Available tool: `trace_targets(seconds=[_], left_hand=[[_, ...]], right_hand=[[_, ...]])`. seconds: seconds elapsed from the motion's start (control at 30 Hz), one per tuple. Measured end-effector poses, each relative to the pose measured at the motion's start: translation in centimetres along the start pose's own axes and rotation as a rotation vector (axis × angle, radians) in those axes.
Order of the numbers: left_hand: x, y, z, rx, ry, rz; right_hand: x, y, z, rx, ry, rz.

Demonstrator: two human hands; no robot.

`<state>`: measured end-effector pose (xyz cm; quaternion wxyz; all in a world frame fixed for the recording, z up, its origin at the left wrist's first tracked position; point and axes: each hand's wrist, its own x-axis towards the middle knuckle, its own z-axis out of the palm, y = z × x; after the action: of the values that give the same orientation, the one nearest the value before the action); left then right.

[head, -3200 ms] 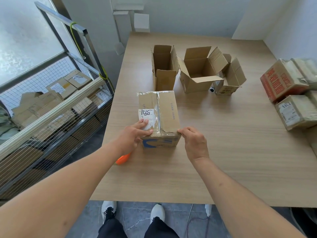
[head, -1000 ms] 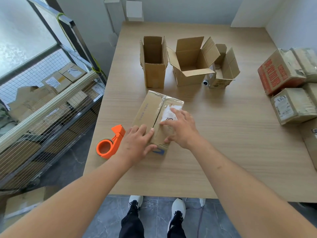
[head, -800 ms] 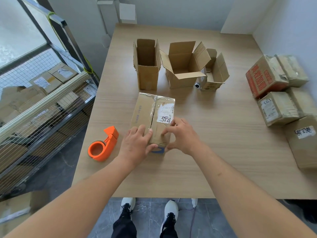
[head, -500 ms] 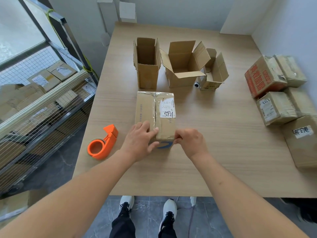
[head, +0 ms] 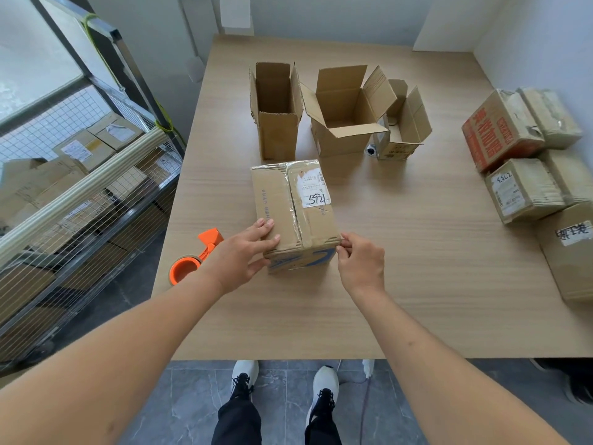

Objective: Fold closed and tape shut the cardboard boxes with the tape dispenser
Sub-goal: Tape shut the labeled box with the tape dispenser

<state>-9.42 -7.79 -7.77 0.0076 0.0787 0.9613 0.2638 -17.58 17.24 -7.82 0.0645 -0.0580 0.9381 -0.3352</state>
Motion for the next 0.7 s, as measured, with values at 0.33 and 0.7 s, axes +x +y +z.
trace_targets(seconds=[0.33, 0.7], left_hand=[[-0.1, -0.2, 0.3, -0.033, 0.045, -0.02], [1.0, -2.2, -1.5, 0.088, -0.043, 0.145]], right_hand=[[-0.2, -0.9, 0.8, -0.143, -0.072, -0.027], [0.7, -2.8, 0.8, -0.172, -0.052, 0.152]])
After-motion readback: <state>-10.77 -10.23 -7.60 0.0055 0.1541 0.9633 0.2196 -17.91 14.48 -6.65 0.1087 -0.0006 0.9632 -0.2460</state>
